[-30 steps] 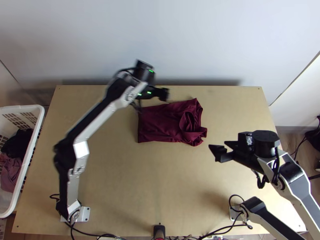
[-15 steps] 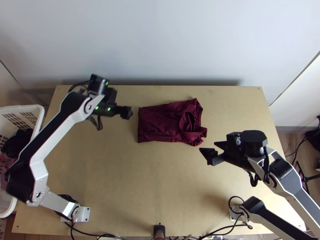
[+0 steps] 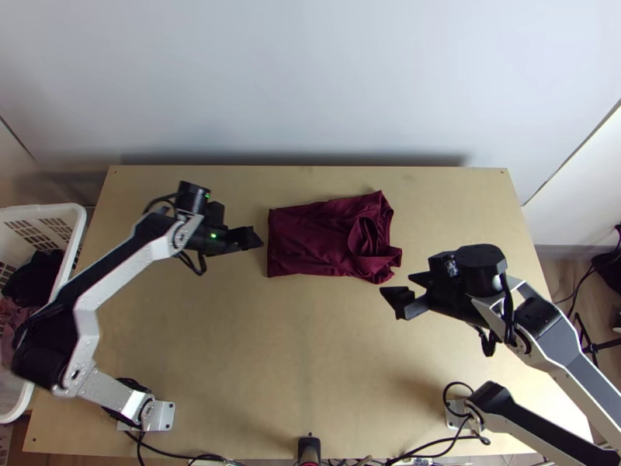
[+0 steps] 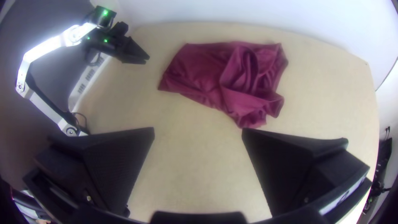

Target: Fold the t-shirt

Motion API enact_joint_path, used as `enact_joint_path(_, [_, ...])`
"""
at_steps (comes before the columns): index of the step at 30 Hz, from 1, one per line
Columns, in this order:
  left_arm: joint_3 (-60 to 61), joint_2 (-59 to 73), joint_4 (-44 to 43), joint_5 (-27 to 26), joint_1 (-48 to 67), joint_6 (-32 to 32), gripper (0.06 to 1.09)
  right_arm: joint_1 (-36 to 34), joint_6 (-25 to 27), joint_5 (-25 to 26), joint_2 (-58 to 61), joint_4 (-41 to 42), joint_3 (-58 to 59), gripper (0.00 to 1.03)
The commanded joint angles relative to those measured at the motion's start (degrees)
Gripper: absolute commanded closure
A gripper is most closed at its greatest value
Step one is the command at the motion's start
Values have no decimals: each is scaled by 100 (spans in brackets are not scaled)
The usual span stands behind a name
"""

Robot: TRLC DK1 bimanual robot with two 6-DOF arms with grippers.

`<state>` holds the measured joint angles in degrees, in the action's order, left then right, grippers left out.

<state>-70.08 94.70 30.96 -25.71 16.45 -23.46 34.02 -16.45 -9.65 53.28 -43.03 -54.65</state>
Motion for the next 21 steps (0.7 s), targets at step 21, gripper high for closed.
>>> enact_joint_path(21, [-1578, 2545, -881, 348, 482, -651, 11, -326, 1, 77, 227, -400, -608, 5])
